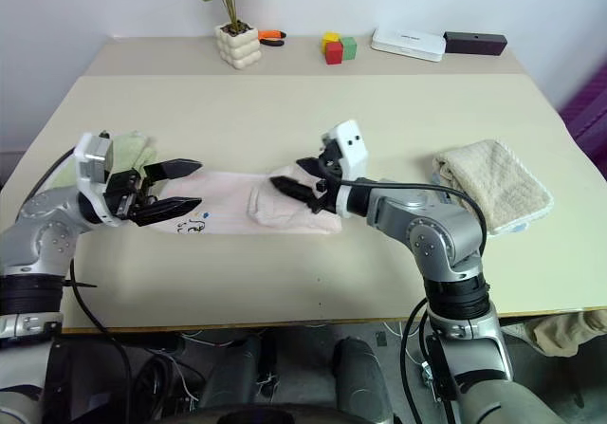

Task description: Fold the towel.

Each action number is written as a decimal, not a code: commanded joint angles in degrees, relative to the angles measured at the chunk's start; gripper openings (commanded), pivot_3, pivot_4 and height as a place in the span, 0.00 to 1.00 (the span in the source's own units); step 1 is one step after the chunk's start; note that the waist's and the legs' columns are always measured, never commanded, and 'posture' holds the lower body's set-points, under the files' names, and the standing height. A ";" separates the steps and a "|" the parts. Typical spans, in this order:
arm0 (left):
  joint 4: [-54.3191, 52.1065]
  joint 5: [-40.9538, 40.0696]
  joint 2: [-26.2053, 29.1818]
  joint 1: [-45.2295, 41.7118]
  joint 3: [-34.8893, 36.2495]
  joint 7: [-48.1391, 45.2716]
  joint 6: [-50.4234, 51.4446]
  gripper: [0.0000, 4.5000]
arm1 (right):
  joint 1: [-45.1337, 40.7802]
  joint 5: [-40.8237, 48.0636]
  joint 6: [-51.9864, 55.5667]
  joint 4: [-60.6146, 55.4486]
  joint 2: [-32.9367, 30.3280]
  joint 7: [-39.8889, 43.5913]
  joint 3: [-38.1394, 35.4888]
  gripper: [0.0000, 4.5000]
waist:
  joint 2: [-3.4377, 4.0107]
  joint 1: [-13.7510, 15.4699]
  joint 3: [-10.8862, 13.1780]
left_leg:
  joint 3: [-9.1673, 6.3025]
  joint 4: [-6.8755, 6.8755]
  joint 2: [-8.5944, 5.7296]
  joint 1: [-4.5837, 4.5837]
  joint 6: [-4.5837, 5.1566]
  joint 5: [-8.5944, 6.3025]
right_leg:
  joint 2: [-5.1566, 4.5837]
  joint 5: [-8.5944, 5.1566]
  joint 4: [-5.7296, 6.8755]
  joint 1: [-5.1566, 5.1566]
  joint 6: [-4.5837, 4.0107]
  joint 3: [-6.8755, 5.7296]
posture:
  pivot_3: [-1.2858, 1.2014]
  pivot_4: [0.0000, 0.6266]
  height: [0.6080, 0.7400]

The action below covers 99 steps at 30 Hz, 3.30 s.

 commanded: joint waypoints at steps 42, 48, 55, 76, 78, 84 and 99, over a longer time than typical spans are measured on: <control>-23.17 -32.79 -5.77 19.09 17.00 37.83 33.60 1.00 | 5.26 -17.99 -25.41 3.59 3.15 14.38 8.14 0.98 | 0.03 0.16 0.01 | -0.22 -0.02 0.05 0.08 -0.09 0.05 | 0.02 -0.01 0.02 0.09 0.00 0.01 | 0.52 0.24 0.96; -31.31 -49.03 -15.20 28.63 19.66 59.70 33.93 1.00 | 6.91 -13.20 -29.57 -4.25 -8.95 25.86 2.02 0.98 | 0.00 -0.01 0.01 | -0.25 -0.02 -0.01 0.17 -0.02 0.00 | -0.12 0.00 -0.03 0.17 0.00 0.03 | 0.52 0.24 0.96; -36.45 -56.49 -18.29 39.05 20.15 71.44 29.82 1.00 | 9.66 -11.32 -30.15 -6.90 -14.05 29.13 -0.18 0.98 | -0.03 0.01 0.00 | -0.26 -0.06 0.02 0.42 -0.06 -0.01 | -0.10 -0.17 -0.07 0.35 -0.31 0.02 | 0.52 0.24 0.96; -20.47 -57.93 -19.46 28.94 15.15 90.65 22.95 0.60 | 7.76 -14.03 -32.59 -2.74 -12.77 26.15 1.37 1.00 | 0.16 0.69 -0.12 | -0.26 -0.04 -0.07 0.45 -0.04 -0.01 | -0.13 -0.25 -0.19 0.51 -0.46 -0.03 | 0.52 0.24 0.96; -19.62 -57.11 -19.58 27.37 15.02 90.40 22.70 0.37 | 7.78 -14.30 -32.55 -2.68 -12.98 25.72 0.99 1.00 | 0.15 1.26 -0.12 | -0.24 -0.01 -0.09 0.45 -0.04 -0.01 | -0.13 -0.25 -0.19 0.52 -0.46 -0.04 | 0.52 0.24 0.96; -19.81 -56.20 -18.28 26.99 15.49 86.53 23.66 0.01 | 10.18 -14.87 -33.37 -2.54 -15.48 26.32 -0.93 1.00 | 0.29 1.59 -0.19 | -0.22 0.00 -0.10 0.50 -0.04 -0.01 | -0.14 -0.25 -0.26 0.62 -0.47 -0.06 | 0.52 0.24 0.96; -23.82 -31.67 -14.05 3.77 -10.07 52.58 25.86 0.01 | 25.78 -10.13 -34.94 -8.49 -24.94 30.58 -14.71 1.00 | 0.26 2.15 -0.10 | -0.29 -0.08 -0.08 0.40 -0.01 -0.03 | -0.01 -0.18 -0.93 0.87 -0.54 -0.28 | 0.52 0.24 0.96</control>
